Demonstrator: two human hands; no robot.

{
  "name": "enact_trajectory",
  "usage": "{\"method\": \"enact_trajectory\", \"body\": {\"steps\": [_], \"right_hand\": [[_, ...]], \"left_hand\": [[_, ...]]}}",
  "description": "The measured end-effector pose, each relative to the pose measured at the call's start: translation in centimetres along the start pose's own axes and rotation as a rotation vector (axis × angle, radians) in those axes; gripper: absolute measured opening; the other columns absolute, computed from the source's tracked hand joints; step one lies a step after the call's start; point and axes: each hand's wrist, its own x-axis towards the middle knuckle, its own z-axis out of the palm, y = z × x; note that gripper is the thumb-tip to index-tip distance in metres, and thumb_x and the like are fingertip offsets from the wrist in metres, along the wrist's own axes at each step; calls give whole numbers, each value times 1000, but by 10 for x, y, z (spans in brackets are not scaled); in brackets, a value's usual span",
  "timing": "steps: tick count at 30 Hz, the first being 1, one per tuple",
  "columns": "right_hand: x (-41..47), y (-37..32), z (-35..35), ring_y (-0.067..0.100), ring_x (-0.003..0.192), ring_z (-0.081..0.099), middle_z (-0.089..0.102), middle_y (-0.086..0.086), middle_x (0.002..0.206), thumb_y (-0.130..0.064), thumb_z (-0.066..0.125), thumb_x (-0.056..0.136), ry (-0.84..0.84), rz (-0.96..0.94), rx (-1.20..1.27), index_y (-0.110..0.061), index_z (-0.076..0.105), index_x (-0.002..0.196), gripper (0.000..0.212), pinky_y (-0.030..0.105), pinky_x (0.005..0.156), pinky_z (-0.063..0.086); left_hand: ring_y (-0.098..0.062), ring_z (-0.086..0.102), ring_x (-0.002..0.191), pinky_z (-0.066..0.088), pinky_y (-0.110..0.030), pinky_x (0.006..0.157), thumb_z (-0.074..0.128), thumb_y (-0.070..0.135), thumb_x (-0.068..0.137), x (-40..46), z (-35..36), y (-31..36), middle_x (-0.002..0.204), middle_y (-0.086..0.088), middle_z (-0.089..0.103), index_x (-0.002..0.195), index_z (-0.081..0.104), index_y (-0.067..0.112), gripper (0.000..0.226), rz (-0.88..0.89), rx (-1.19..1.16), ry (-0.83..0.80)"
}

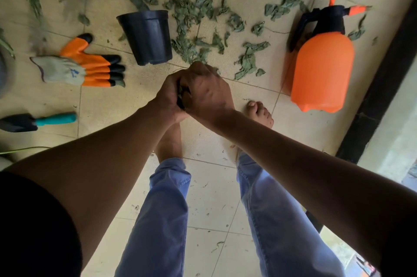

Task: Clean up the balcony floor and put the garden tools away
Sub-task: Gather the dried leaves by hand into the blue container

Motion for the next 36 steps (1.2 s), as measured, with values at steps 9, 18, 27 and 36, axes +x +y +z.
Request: {"method": "enact_trajectory", "body": {"steps": [9, 18, 27, 36], "right_hand": [[8, 70, -10, 18, 114, 54, 50, 9, 133, -12, 63, 87, 226, 142, 118, -17, 56, 129, 42, 21, 71, 54], [33, 176, 16, 39, 129, 38, 25, 17, 152, -50, 90, 66, -147, 537, -173, -34, 20, 155, 115, 49, 86, 54], [36, 174, 37, 33, 104, 58, 41, 16, 134, -11, 67, 91, 10, 252, -9, -16, 53, 134, 45, 41, 84, 60], [44, 164, 40, 17, 88, 62, 67, 3, 103, 5, 54, 88, 6, 266, 15, -12, 73, 90, 26, 26, 73, 52]], "left_hand": [[-9, 61, 54, 37, -12, 34, 68, 27, 95, 40, -12, 3, 65, 2, 58, 74, 60, 15, 25, -148, -151, 157], [-11, 59, 54, 34, -13, 33, 69, 30, 94, 58, -11, -4, 70, 0, 54, 81, 52, 18, 24, -200, -111, 154], [-10, 58, 53, 33, -13, 31, 69, 30, 94, 66, -21, -10, 65, 1, 55, 81, 51, 20, 25, -221, -75, 144], [-10, 57, 52, 32, -13, 32, 69, 33, 95, 69, -24, -19, 65, 0, 54, 83, 50, 19, 26, -219, -61, 132]]}}
